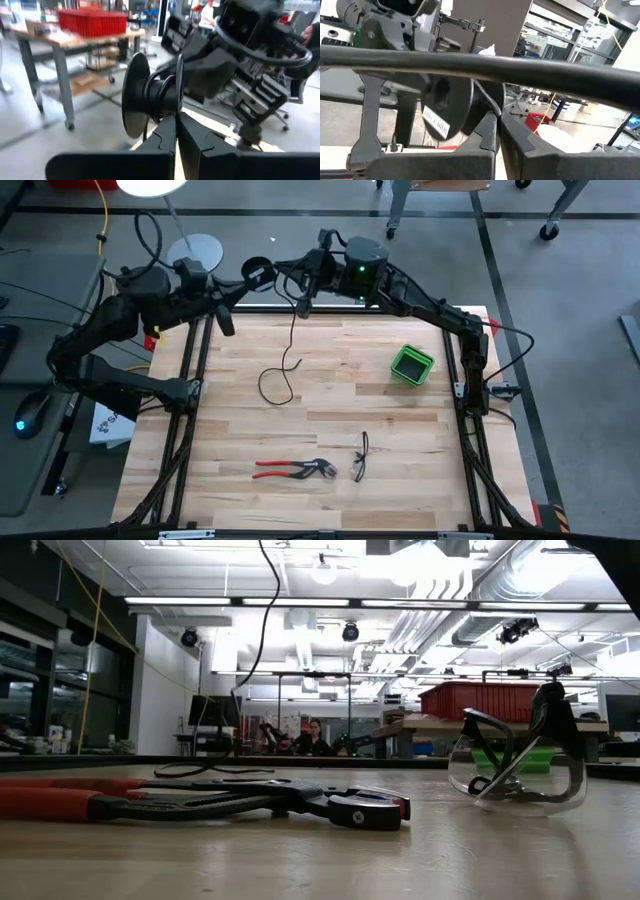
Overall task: Coil cords
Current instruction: Coil the black wire onto the black spool
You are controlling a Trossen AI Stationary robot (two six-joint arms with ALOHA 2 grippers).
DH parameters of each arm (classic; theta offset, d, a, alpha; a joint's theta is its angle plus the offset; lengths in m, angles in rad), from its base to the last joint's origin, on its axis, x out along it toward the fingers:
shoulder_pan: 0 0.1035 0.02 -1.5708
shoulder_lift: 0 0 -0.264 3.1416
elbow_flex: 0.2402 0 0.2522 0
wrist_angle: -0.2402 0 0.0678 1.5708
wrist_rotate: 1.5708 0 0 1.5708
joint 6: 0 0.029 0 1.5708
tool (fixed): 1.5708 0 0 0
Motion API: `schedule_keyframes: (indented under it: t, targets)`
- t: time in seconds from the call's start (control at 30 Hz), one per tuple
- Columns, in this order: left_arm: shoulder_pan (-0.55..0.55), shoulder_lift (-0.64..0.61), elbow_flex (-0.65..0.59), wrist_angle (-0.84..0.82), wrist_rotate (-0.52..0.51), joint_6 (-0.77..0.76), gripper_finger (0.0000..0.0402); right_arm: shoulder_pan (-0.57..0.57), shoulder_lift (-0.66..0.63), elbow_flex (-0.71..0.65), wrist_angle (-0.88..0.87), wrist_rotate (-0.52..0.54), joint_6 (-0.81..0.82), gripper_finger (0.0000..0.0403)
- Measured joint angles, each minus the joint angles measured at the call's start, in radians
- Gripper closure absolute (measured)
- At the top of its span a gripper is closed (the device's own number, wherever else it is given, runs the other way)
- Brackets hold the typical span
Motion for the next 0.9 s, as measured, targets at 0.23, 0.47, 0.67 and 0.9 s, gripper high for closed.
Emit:
schedule_keyframes:
  t: [0.23, 0.47, 0.67, 0.9]
  targets:
    - [-0.006, 0.0, 0.0, 0.128, -0.007, 0.078, 0.0401, 0.0, -0.003, 0.001, 0.005, 0.0, 0.084, 0.0397]
    - [-0.007, -0.003, 0.003, 0.256, 0.053, 0.026, 0.0401, 0.0, -0.003, 0.001, -0.005, -0.01, 0.179, 0.0337]
    - [-0.007, 0.0, 0.003, 0.346, 0.094, 0.018, 0.0401, 0.001, -0.003, 0.001, -0.015, -0.023, 0.243, 0.0279]
    - [-0.007, -0.001, 0.003, 0.456, 0.155, -0.041, 0.0401, 0.001, -0.002, 0.001, -0.05, -0.023, 0.245, 0.0273]
